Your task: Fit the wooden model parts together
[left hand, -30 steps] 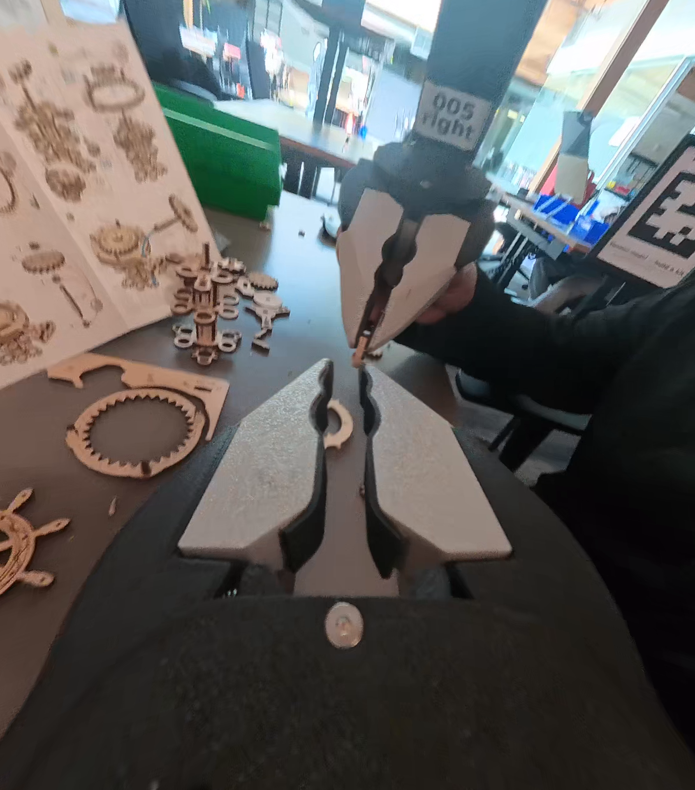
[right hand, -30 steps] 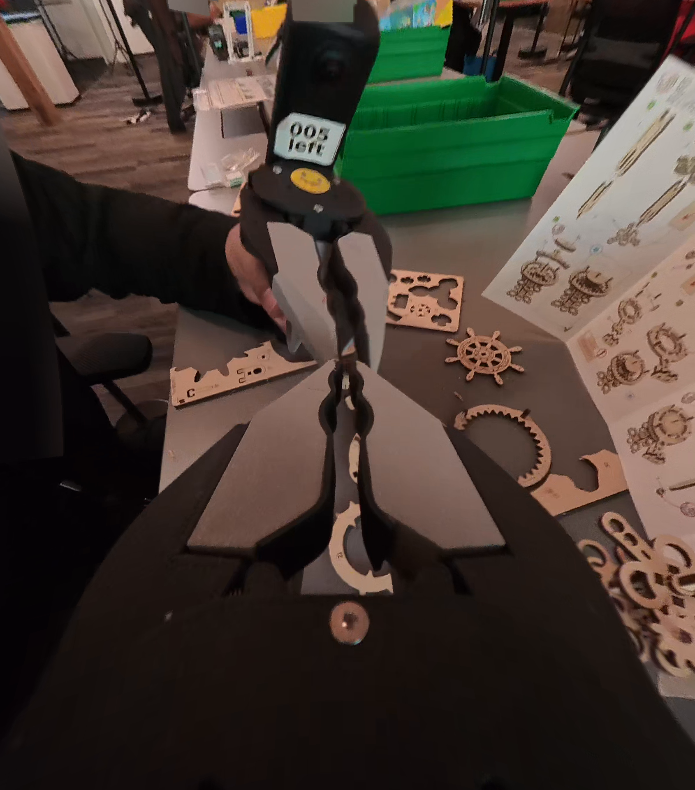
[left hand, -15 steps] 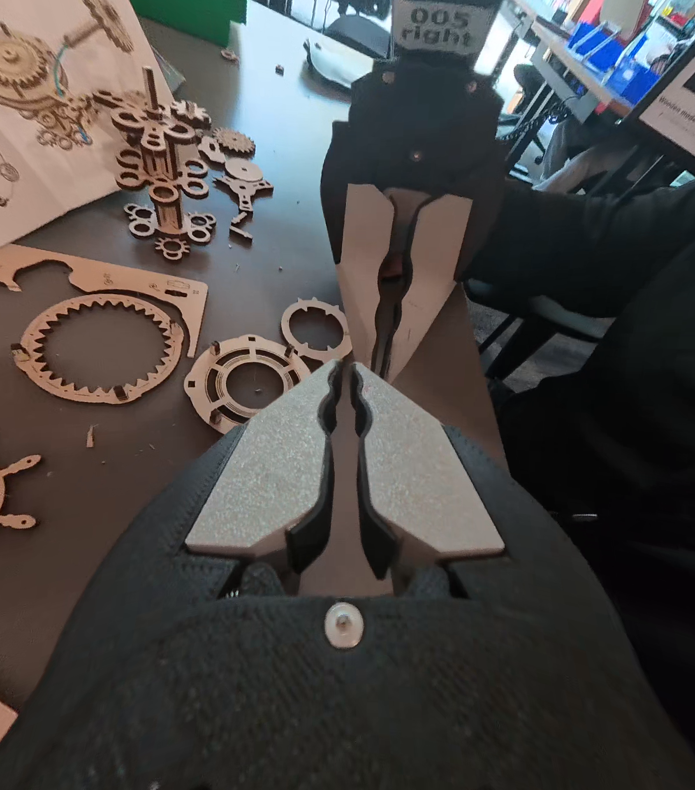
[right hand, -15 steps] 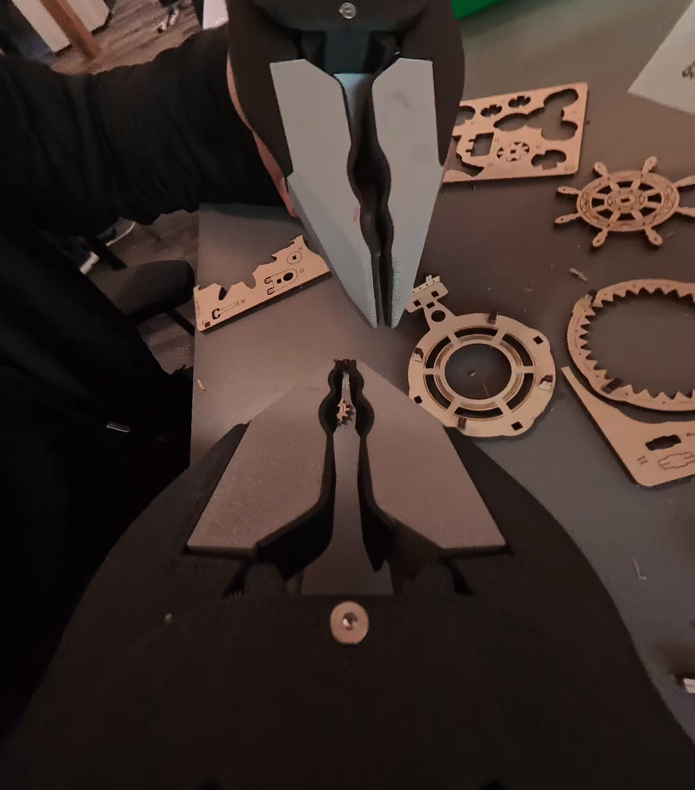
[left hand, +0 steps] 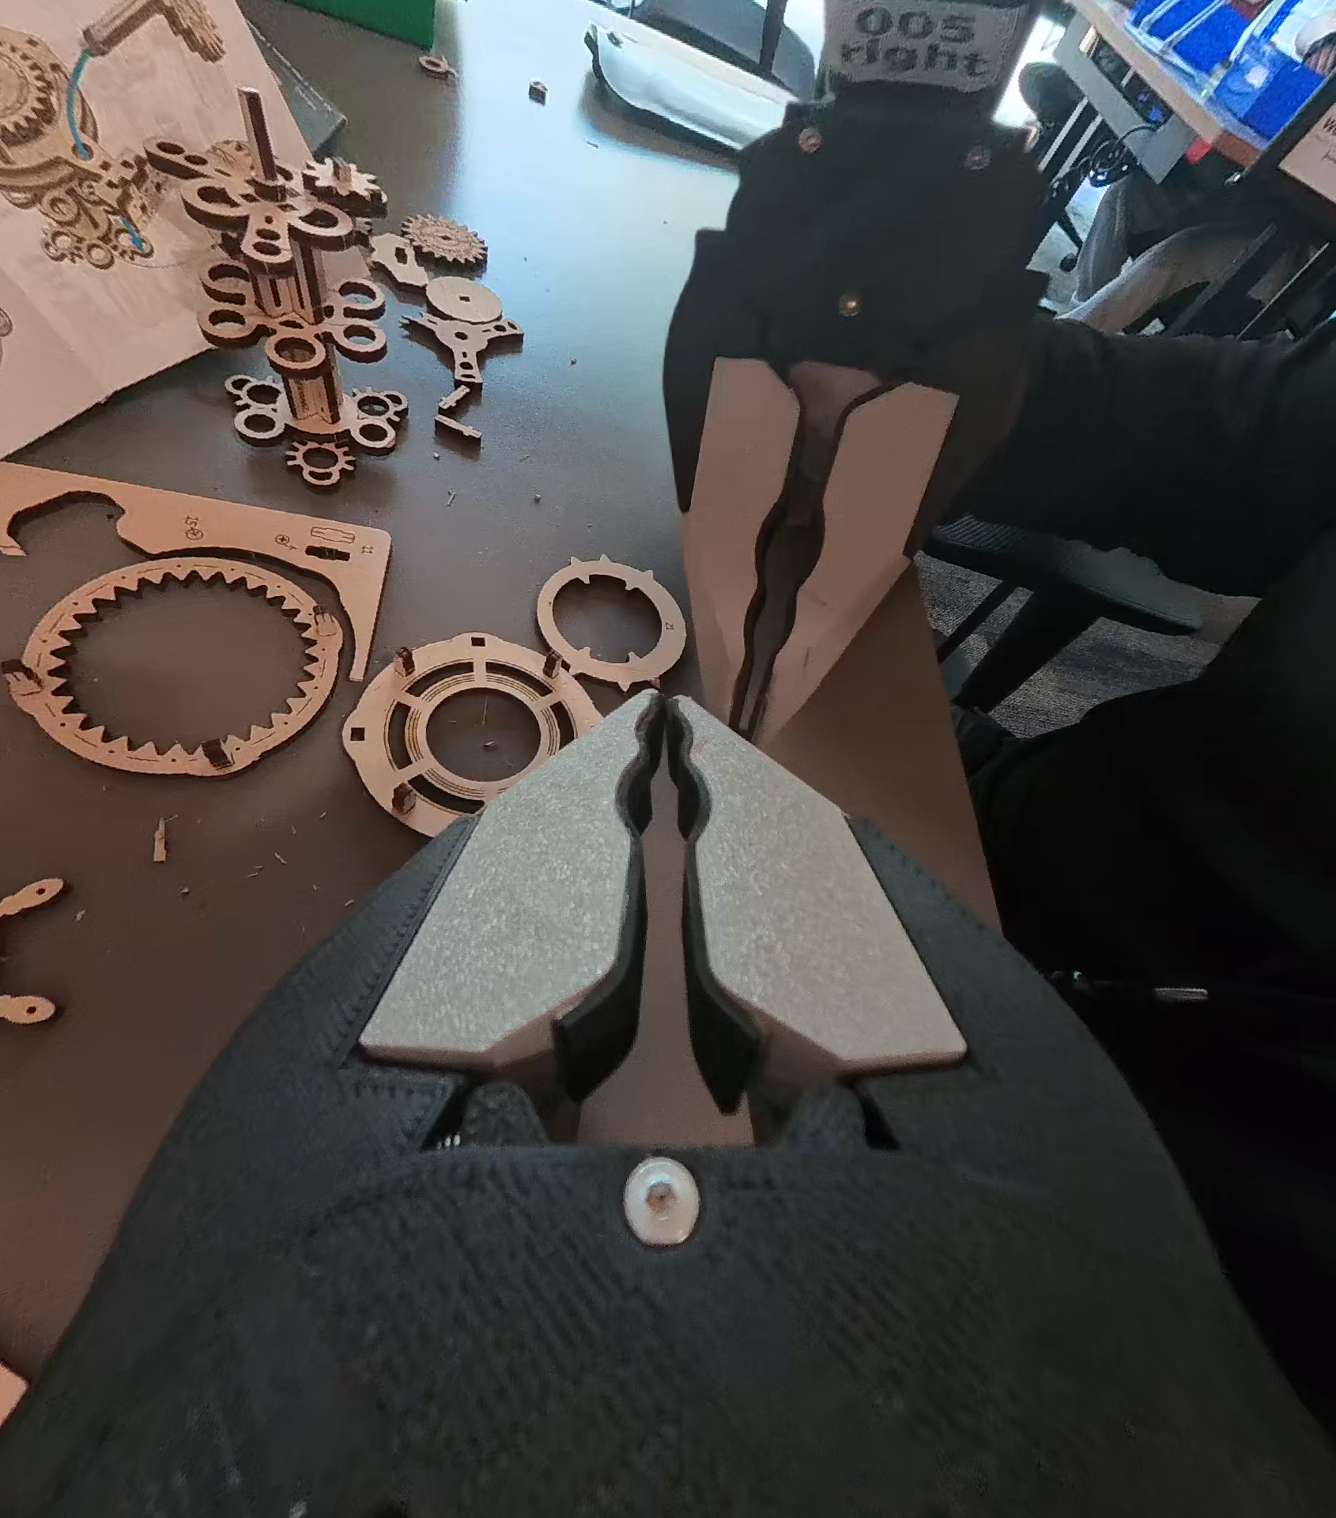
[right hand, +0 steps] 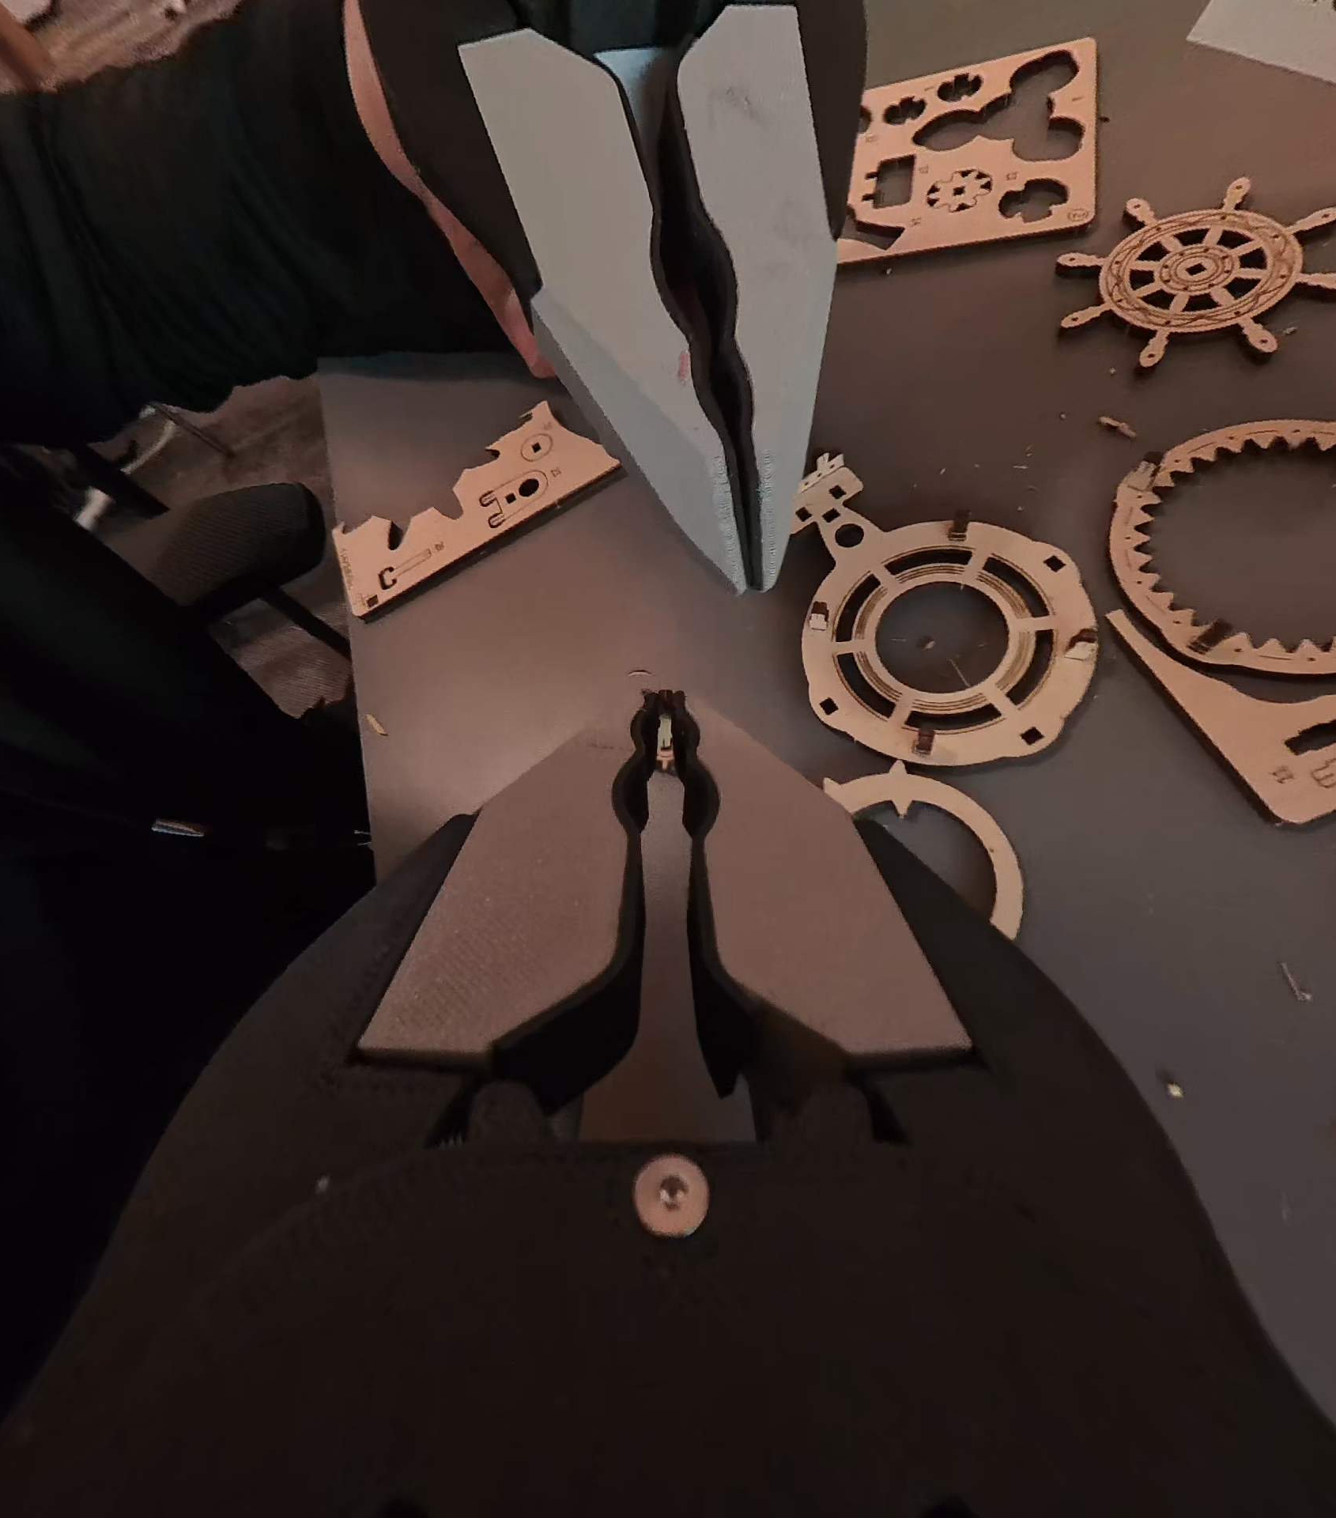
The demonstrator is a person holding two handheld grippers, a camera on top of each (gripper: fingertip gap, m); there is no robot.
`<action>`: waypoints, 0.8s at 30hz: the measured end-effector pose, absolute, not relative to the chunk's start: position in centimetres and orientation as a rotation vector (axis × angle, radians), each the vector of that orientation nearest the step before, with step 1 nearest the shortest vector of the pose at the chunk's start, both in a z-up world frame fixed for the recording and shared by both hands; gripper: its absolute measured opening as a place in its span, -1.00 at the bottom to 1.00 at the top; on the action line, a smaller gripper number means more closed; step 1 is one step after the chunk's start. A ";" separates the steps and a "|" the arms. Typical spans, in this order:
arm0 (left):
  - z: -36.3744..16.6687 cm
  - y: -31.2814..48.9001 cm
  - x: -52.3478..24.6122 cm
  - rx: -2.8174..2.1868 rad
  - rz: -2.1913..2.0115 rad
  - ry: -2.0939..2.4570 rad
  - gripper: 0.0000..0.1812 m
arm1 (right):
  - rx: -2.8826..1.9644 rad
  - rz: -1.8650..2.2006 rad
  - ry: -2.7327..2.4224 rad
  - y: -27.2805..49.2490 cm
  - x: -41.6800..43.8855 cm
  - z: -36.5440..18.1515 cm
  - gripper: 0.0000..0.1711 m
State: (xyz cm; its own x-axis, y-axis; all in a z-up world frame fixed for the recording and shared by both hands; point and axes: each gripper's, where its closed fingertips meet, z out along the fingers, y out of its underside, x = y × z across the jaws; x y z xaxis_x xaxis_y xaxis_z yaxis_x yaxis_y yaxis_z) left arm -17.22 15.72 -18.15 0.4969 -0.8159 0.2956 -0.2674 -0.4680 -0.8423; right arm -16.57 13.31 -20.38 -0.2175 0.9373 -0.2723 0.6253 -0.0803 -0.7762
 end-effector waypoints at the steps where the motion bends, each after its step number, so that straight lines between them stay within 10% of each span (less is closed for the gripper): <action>1: -18.1 15.7 -17.3 -1.983 -0.920 0.889 -1.00 | -1.683 1.192 -1.834 13.6 -16.4 -19.9 -1.00; 9: -17.8 15.8 -17.4 -1.972 -0.898 0.889 -1.00 | -1.605 1.291 -1.601 17.0 -13.1 -12.6 -1.00; 24: -18.6 16.5 -18.5 -2.014 -0.865 0.874 -1.00 | -1.687 1.236 -1.693 12.5 -17.2 -19.5 -1.00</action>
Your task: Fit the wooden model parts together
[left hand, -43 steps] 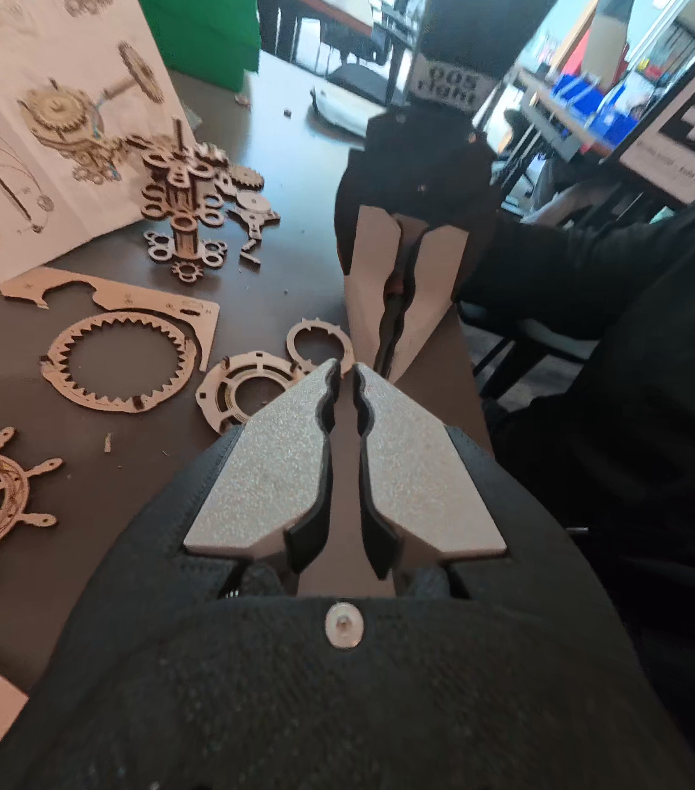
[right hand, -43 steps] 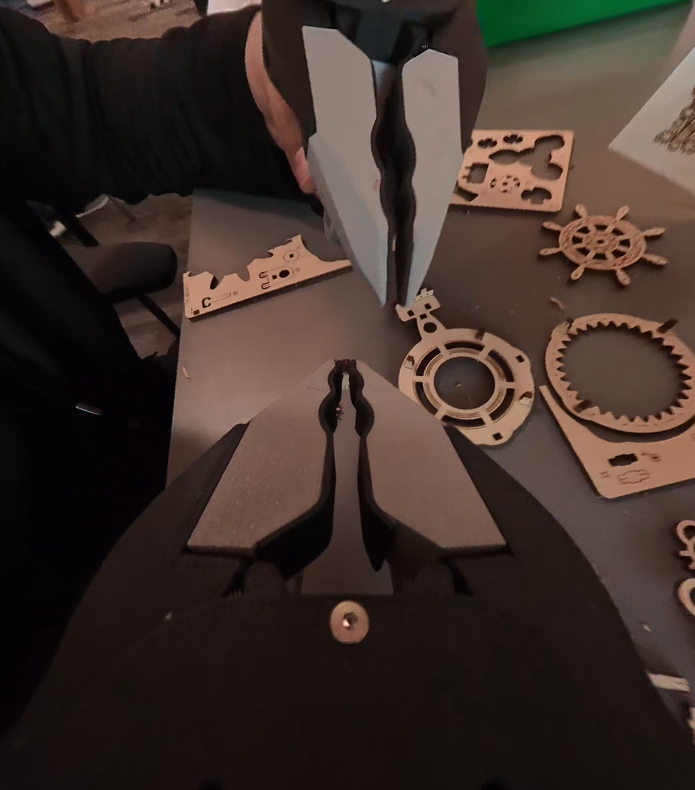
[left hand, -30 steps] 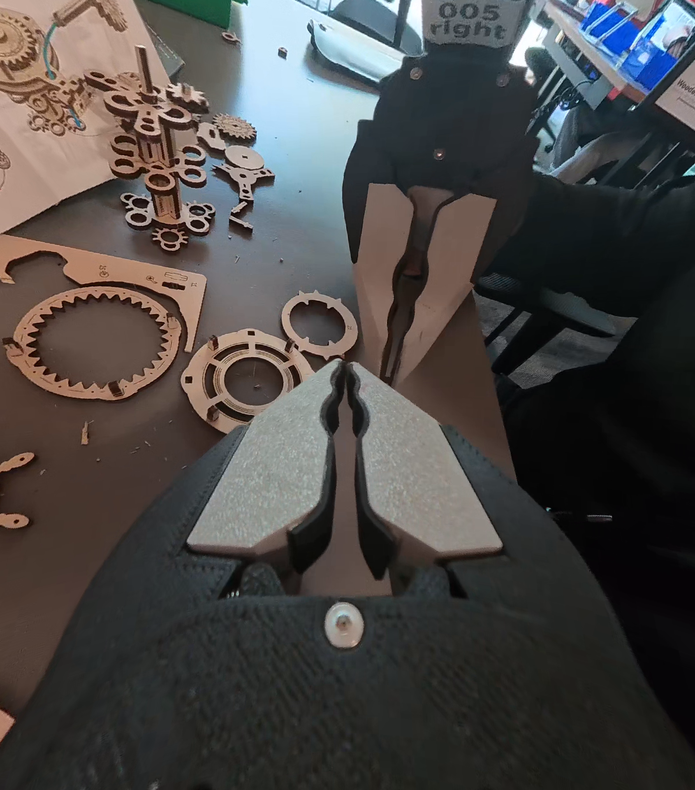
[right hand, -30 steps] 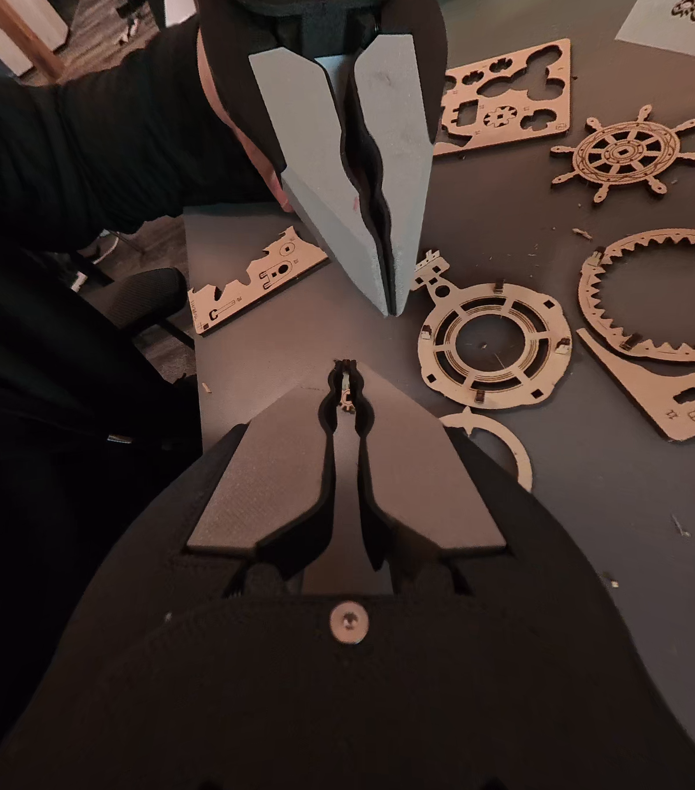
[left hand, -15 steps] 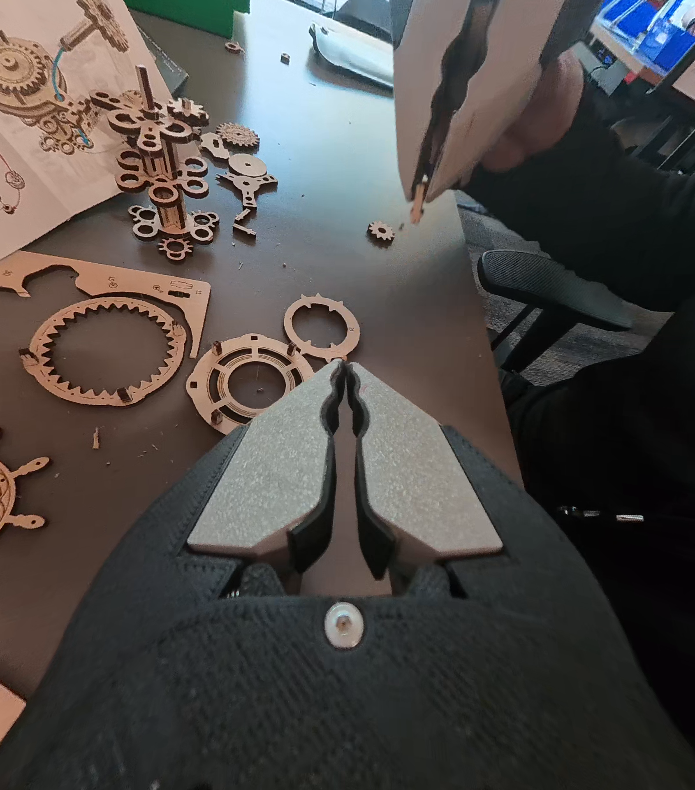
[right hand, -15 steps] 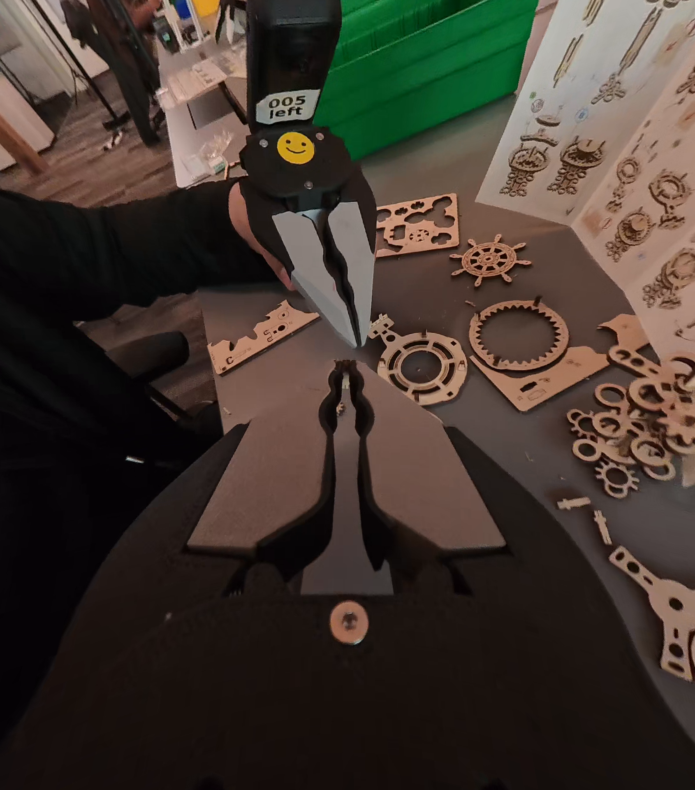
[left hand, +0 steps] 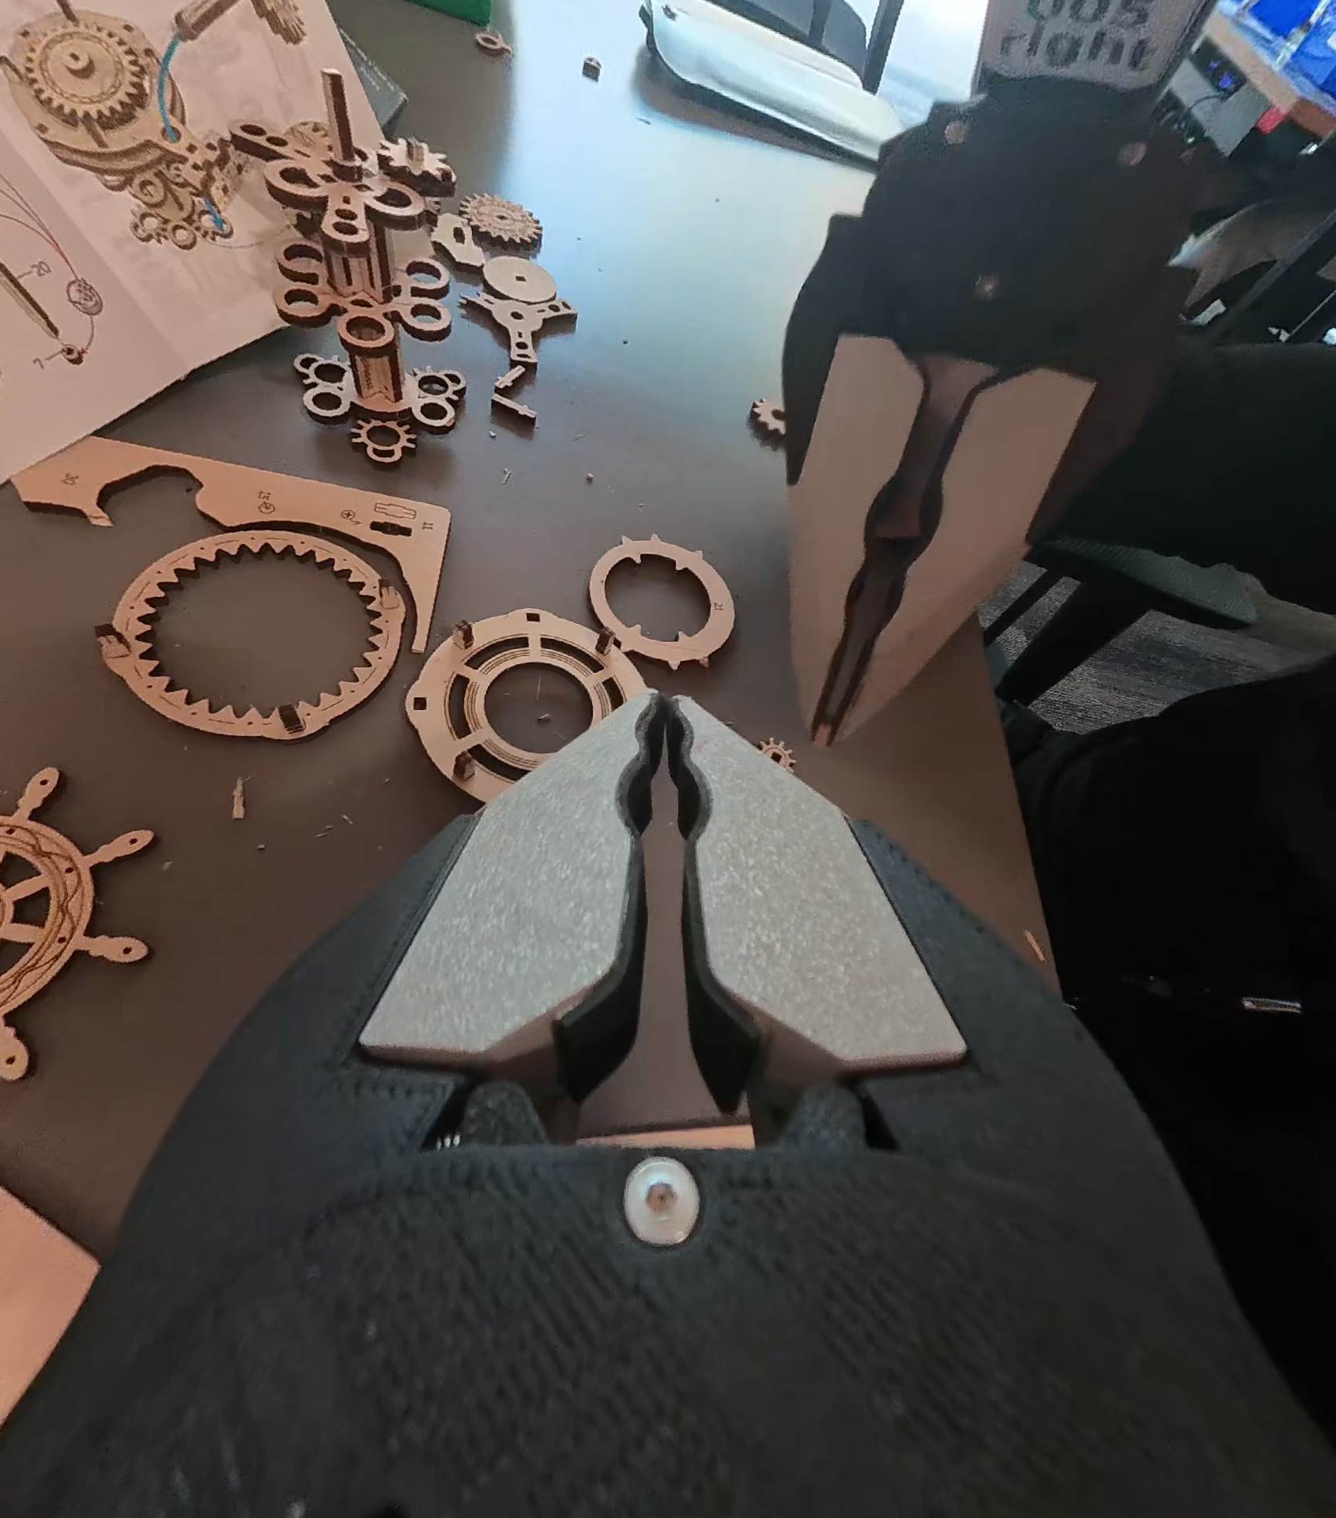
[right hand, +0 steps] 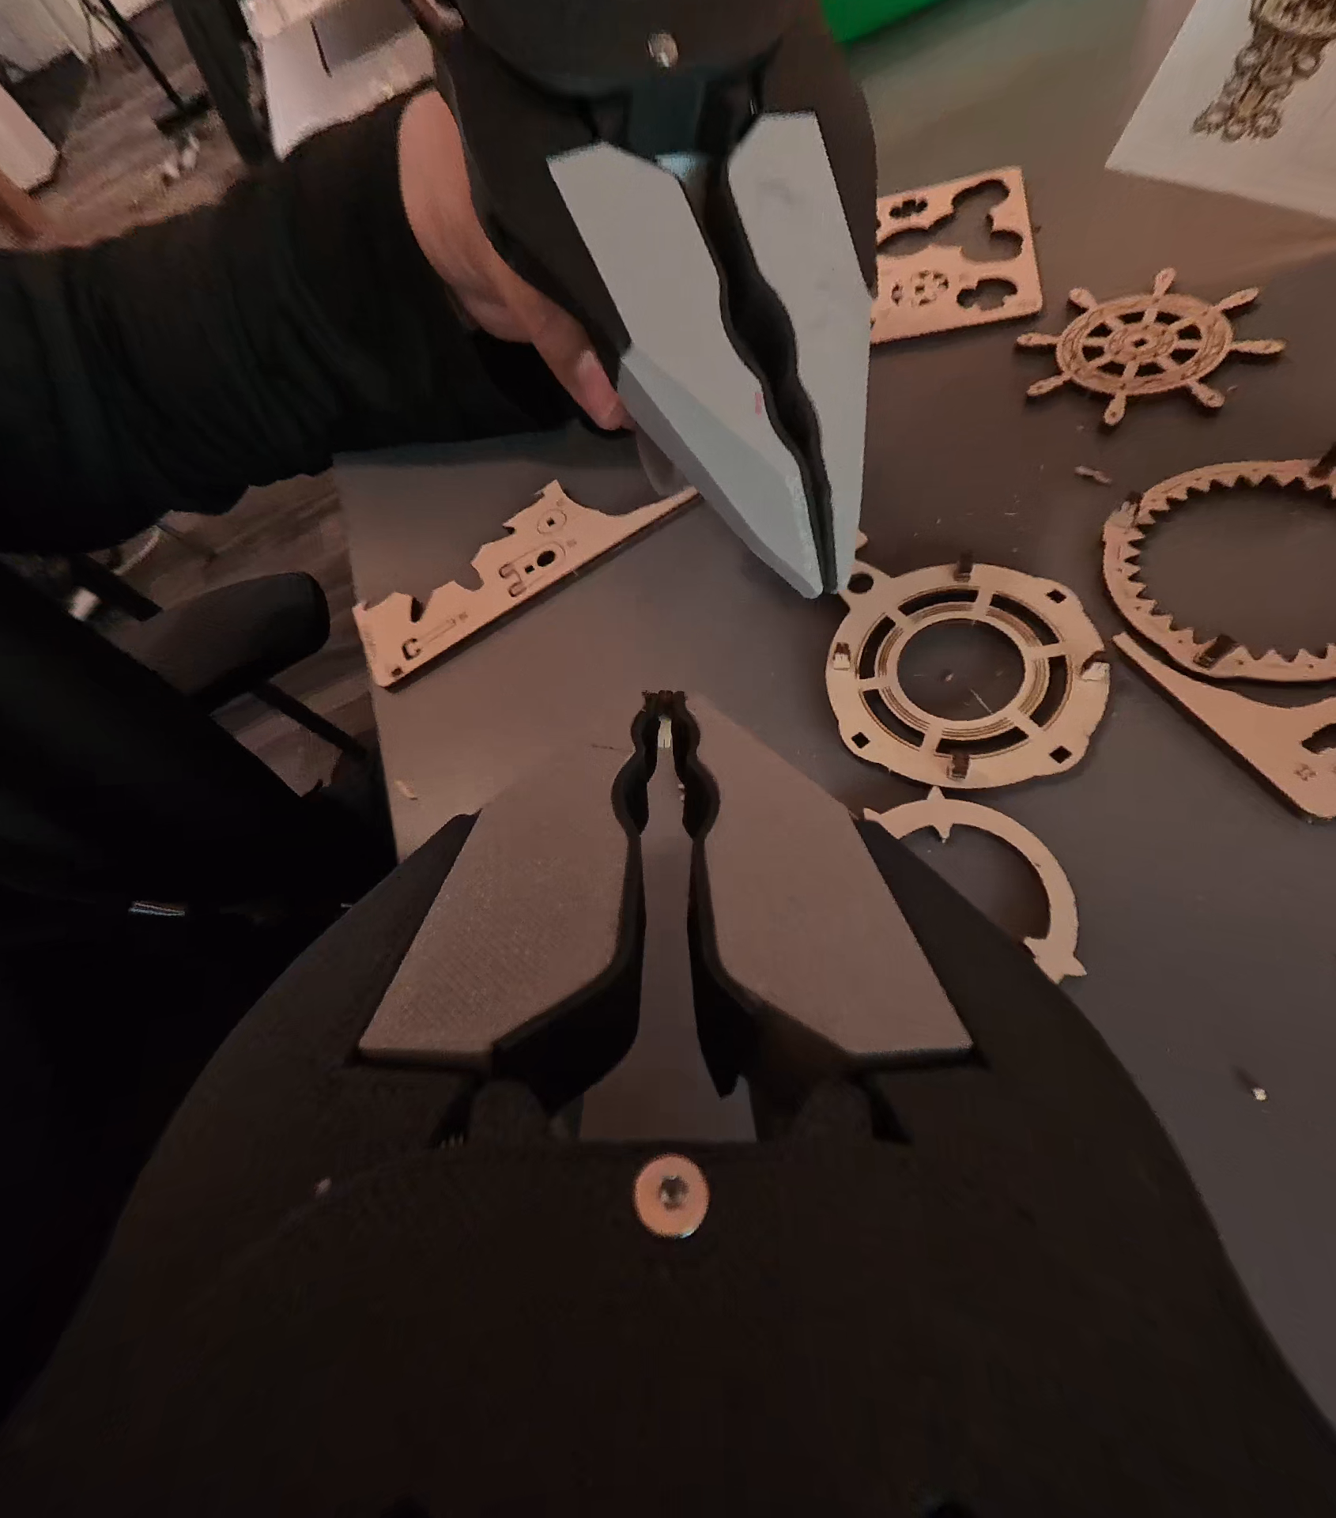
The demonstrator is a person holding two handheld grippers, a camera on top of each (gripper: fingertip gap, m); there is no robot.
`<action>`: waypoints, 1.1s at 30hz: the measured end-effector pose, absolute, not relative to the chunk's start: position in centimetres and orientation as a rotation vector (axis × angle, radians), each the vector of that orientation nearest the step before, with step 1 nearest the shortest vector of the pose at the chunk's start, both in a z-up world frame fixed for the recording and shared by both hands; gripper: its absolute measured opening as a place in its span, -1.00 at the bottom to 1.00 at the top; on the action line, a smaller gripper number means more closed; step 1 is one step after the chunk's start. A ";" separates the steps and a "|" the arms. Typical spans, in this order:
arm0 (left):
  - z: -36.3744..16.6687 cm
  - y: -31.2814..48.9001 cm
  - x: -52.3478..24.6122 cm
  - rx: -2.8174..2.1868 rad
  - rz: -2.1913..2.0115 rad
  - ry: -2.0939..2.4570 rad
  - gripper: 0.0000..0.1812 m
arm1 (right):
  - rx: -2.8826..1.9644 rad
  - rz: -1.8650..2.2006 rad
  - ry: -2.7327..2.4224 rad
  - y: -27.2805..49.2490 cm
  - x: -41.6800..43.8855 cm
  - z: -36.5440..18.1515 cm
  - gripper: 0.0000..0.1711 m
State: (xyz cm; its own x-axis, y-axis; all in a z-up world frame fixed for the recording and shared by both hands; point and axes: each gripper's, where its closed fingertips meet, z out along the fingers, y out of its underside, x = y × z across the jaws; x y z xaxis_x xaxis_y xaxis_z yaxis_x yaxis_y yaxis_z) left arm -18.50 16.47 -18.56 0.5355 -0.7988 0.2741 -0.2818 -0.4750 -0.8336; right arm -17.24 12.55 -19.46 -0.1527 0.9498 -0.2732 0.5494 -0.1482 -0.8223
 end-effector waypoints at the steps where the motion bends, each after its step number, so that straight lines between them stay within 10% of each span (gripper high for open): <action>1: -18.5 16.5 -18.5 -2.012 -0.867 0.872 -1.00 | -1.705 1.209 -1.703 12.6 -17.3 -19.9 -1.00; 33: -20.8 12.9 -16.3 -2.058 -0.904 1.144 -1.00 | -1.726 1.068 -1.782 13.0 -16.9 -21.4 -1.00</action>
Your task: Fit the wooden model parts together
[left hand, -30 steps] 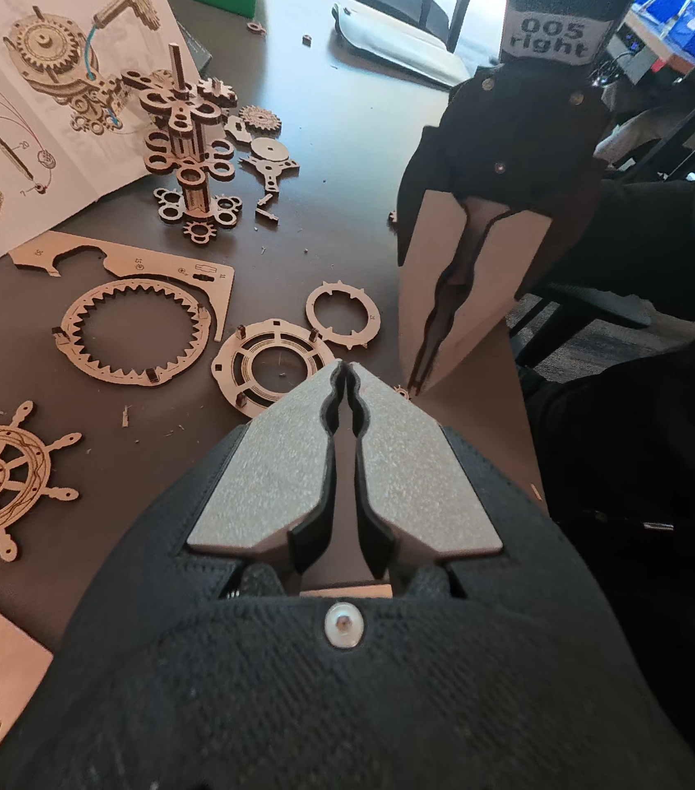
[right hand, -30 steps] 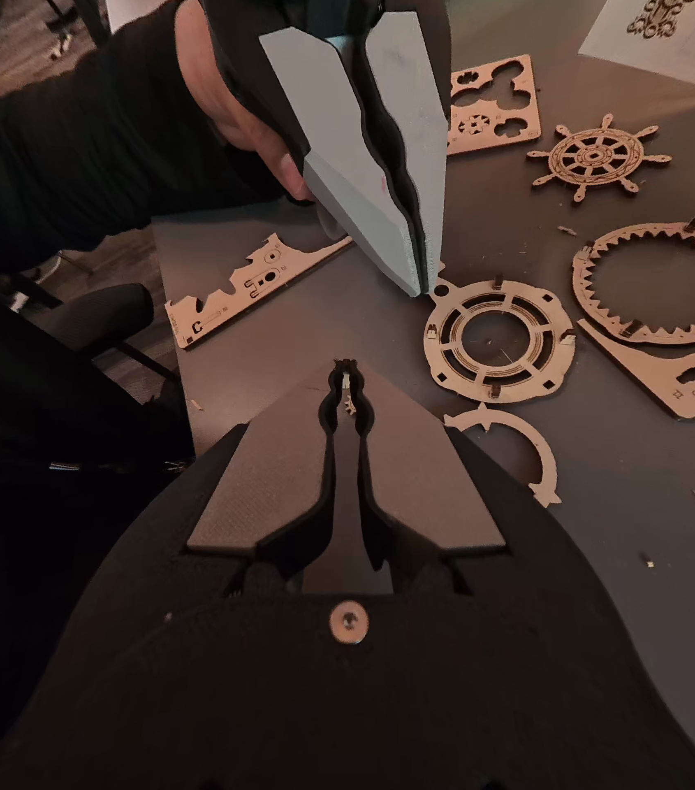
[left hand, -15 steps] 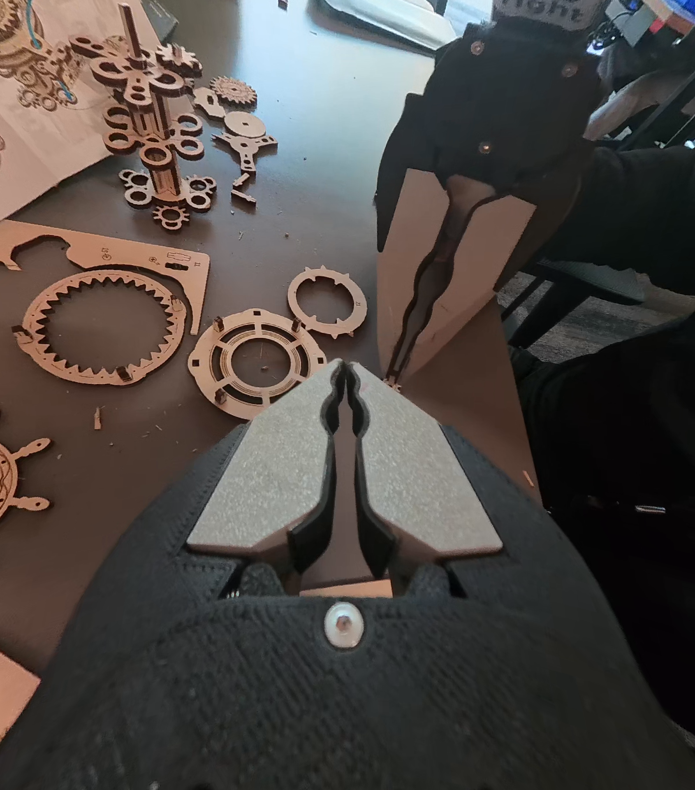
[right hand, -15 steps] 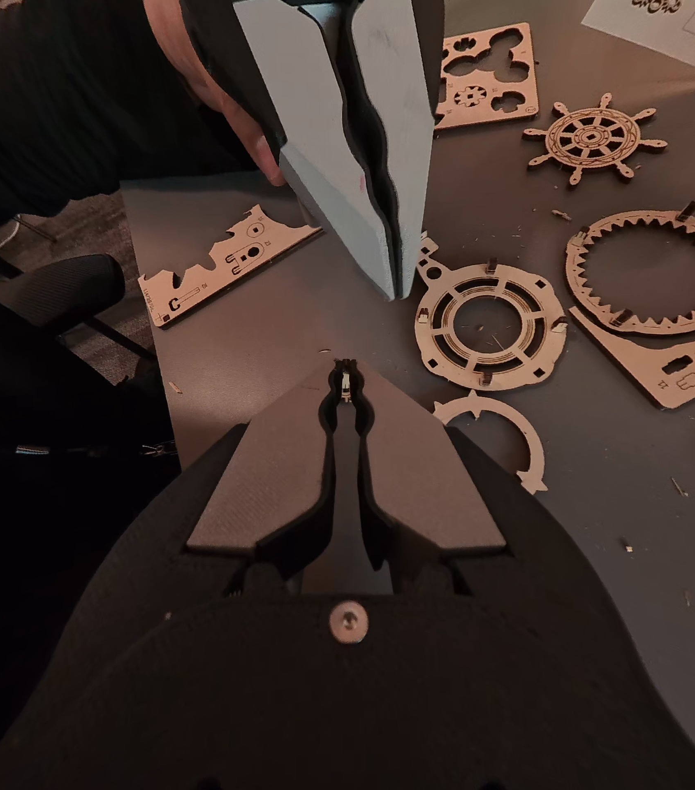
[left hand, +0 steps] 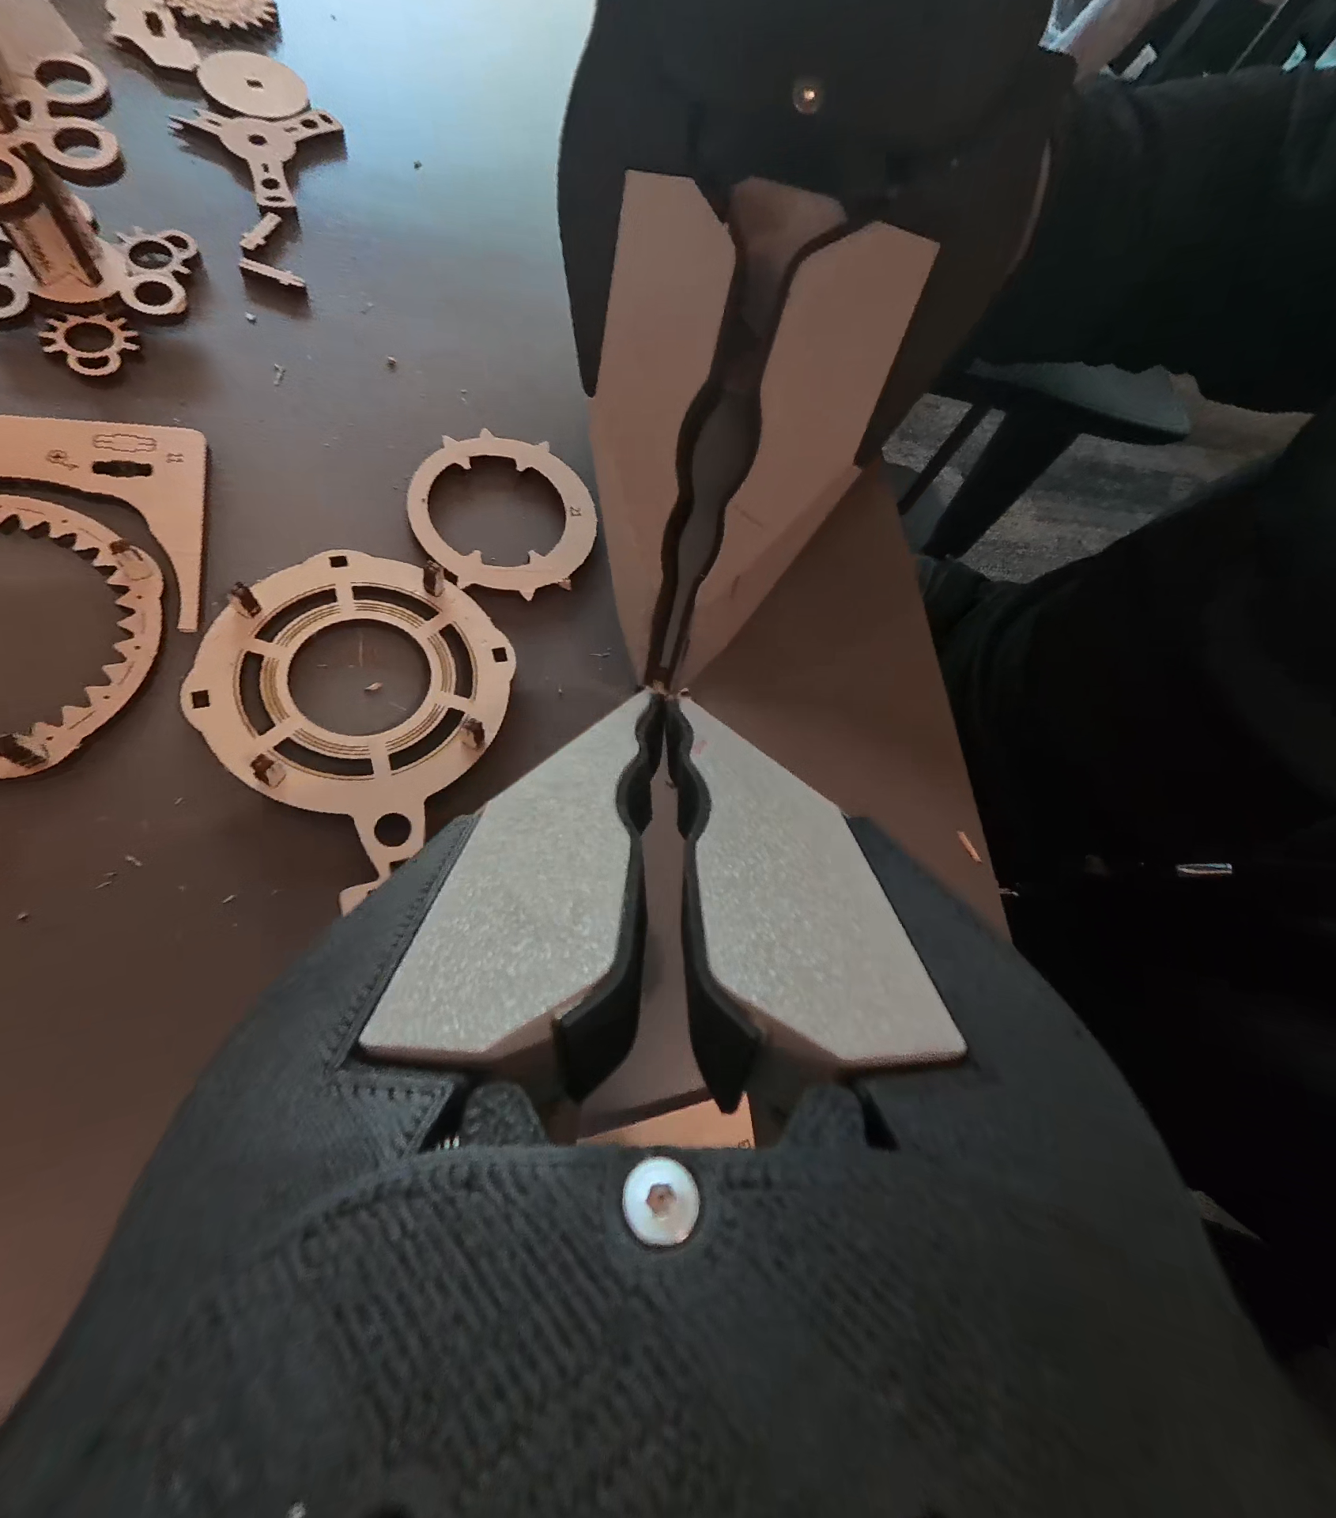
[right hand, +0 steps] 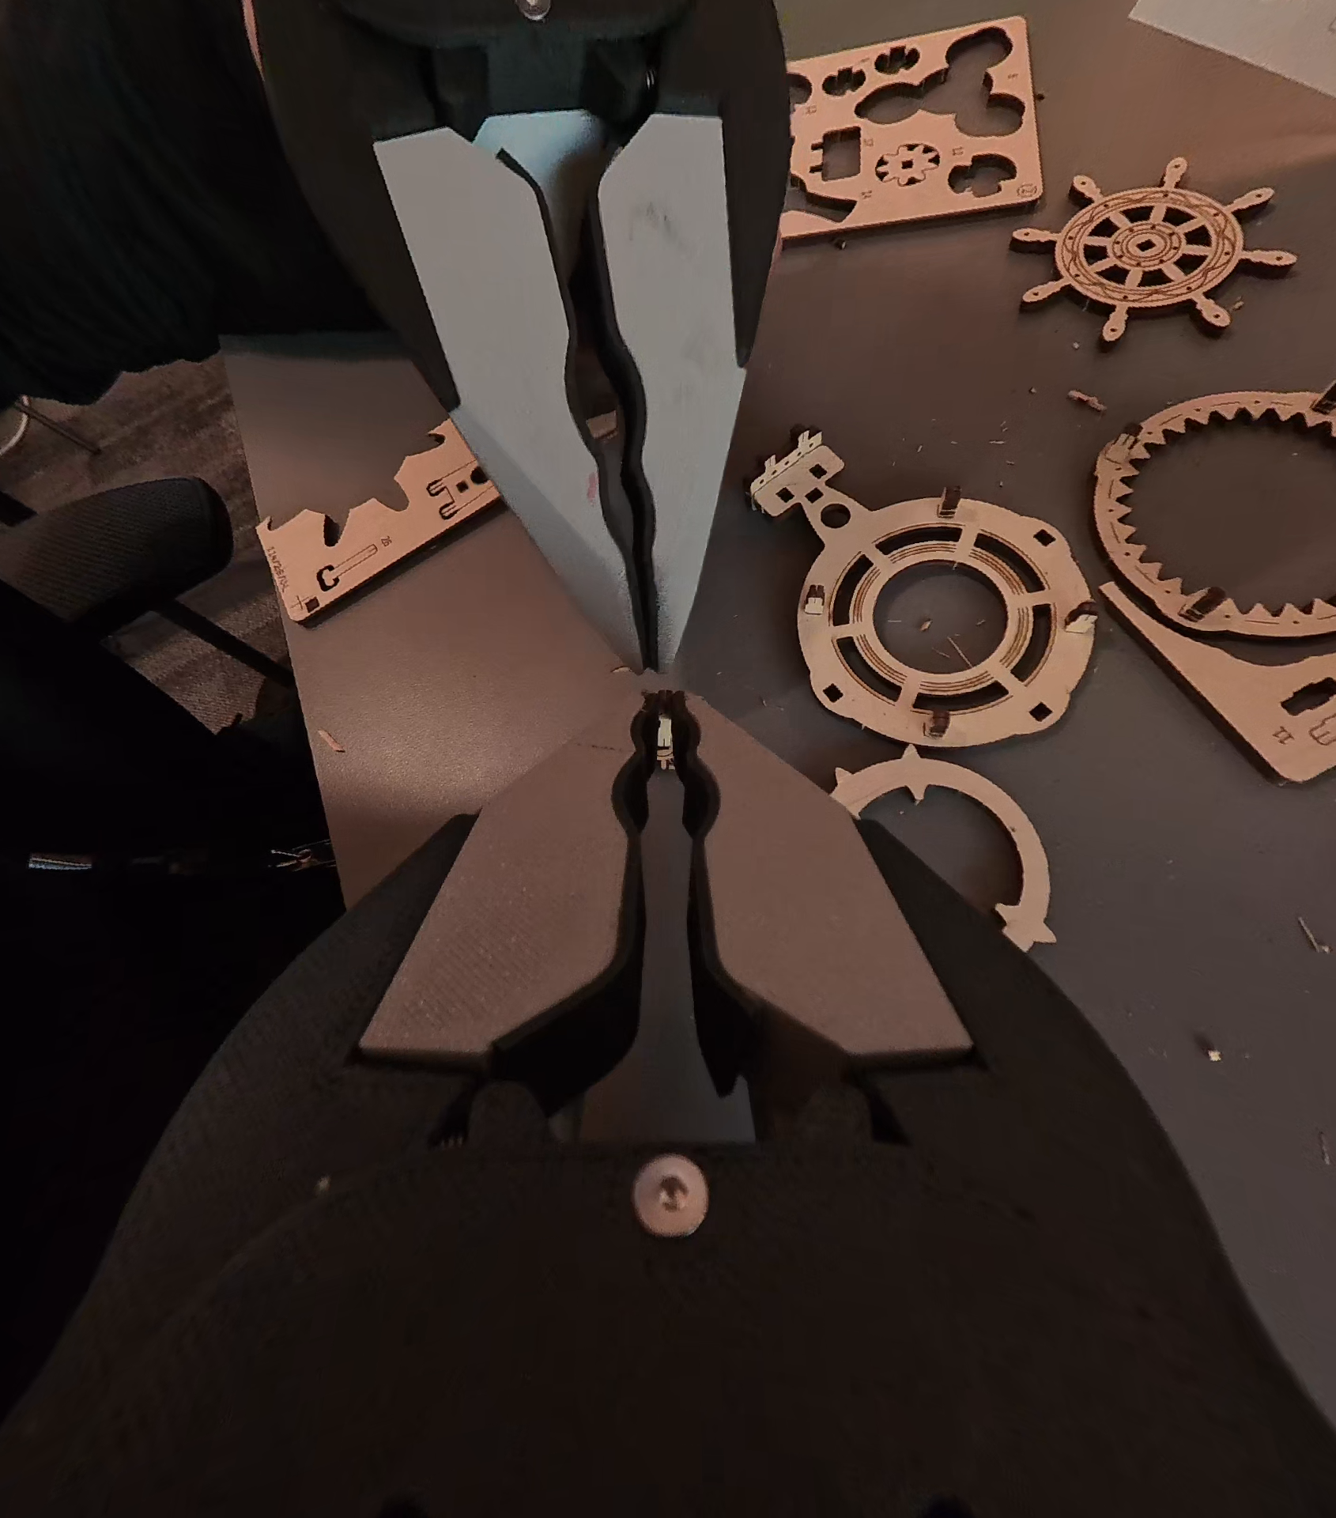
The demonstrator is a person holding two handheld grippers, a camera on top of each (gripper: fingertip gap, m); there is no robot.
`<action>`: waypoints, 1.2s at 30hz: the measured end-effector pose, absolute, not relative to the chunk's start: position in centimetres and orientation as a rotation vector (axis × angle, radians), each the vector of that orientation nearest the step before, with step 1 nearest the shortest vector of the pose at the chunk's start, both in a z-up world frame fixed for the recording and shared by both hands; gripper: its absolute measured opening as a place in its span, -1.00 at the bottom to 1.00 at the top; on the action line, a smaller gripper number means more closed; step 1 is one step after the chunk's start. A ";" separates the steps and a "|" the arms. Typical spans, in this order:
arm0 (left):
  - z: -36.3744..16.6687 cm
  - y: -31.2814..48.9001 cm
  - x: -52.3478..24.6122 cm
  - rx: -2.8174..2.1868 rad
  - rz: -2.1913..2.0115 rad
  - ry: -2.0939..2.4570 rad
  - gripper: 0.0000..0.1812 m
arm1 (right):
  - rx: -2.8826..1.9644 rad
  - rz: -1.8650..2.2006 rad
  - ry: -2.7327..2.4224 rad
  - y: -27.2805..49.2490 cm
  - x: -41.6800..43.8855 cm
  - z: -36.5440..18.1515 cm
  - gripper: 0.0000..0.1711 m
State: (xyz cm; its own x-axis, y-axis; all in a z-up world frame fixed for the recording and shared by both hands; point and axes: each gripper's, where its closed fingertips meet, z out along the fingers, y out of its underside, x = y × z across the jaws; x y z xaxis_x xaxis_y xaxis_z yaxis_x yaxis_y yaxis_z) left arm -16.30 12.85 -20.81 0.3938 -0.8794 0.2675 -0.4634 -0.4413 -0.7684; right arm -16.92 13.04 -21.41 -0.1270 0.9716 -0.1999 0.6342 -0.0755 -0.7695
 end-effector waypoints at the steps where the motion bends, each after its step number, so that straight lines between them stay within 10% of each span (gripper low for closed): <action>1: -20.9 12.7 -16.2 -2.060 -0.903 1.154 -1.00 | -1.726 1.070 -1.783 13.0 -16.9 -21.4 -1.00; 36: -21.3 12.5 -15.9 -2.061 -0.882 1.189 -1.00 | -1.677 1.035 -1.821 12.7 -16.7 -21.5 -1.00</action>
